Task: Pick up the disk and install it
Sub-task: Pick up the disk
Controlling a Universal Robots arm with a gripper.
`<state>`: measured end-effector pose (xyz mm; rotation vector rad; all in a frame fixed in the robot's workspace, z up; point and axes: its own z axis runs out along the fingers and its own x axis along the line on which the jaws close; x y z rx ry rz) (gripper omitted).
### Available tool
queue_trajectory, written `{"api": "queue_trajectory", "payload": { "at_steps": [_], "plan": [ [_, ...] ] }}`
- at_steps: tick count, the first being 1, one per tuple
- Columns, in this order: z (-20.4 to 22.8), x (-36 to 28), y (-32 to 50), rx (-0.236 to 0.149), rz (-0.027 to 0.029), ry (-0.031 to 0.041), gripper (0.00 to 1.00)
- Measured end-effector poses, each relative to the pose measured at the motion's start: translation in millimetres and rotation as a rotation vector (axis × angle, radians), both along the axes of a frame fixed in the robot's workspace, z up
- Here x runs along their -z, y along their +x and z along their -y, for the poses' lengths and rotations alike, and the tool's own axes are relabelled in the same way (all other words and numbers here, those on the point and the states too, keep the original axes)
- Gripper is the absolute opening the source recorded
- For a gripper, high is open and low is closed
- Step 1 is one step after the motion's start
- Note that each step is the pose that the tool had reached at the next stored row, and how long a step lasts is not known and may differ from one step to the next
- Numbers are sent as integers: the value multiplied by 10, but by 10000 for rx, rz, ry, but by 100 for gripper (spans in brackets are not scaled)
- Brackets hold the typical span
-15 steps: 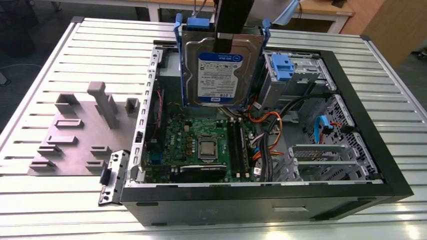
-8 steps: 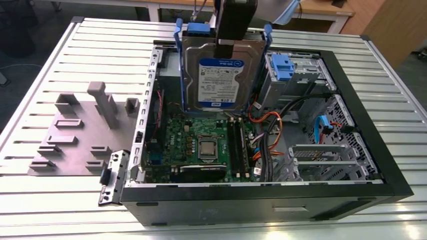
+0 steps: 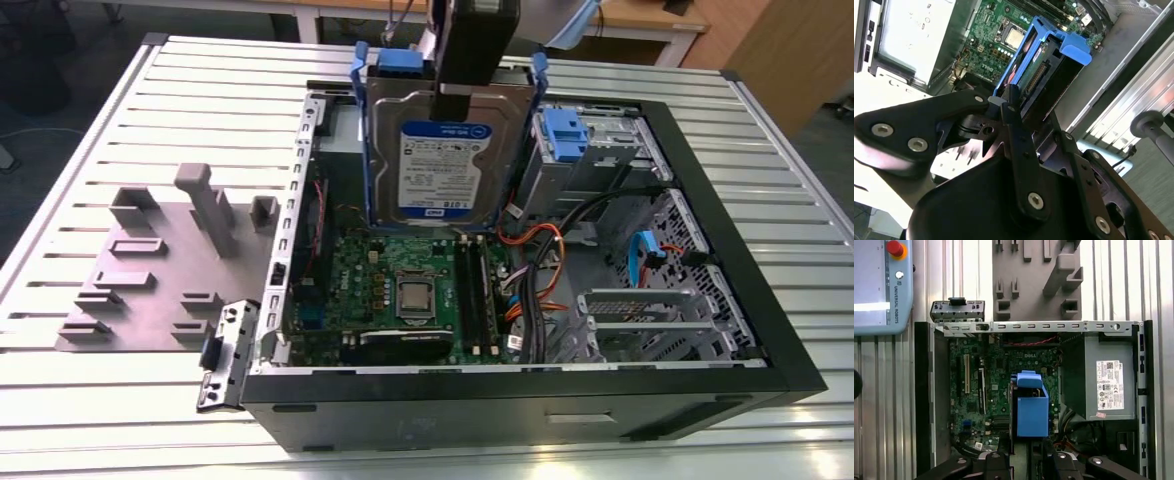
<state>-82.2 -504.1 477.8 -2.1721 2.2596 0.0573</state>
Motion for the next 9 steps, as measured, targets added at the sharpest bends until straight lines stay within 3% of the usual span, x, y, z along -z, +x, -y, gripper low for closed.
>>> {"api": "queue_trajectory", "payload": {
  "at_steps": [9],
  "plan": [
    [0, 15, 229, 1, -25, 0, 35]
  ]
}}
